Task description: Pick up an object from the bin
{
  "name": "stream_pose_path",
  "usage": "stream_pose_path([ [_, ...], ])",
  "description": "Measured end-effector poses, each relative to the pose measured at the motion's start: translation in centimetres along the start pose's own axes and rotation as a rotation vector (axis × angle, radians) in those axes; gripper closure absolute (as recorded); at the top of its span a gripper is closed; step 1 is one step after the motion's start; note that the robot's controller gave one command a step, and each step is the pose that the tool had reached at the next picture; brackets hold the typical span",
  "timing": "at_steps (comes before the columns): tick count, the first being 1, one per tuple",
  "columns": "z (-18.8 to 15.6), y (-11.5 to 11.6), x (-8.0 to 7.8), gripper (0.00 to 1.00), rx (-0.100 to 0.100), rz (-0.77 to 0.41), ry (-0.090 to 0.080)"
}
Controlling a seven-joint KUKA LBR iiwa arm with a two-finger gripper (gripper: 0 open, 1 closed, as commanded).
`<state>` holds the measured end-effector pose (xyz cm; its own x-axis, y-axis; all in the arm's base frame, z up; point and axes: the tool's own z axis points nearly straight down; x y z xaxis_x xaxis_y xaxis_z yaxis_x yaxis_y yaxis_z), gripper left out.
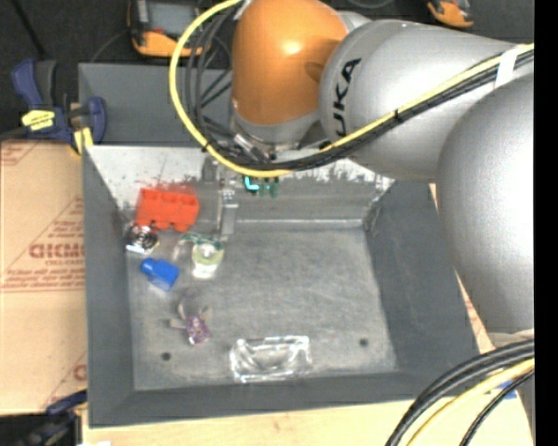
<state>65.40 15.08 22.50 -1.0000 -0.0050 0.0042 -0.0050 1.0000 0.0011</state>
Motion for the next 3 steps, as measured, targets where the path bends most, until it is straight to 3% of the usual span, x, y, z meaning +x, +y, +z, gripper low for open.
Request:
stream_pose_path([
  [1, 13.3, 4.7, 1.1, 0.0, -0.005, 0.158, -0.017],
  [2, 13.7, 5.9, 2.2, 0.0, -0.004, -0.043, -0.02],
  [3, 12.9, 6.4, 1.8, 1.0, -0.015, -0.044, -0.04],
])
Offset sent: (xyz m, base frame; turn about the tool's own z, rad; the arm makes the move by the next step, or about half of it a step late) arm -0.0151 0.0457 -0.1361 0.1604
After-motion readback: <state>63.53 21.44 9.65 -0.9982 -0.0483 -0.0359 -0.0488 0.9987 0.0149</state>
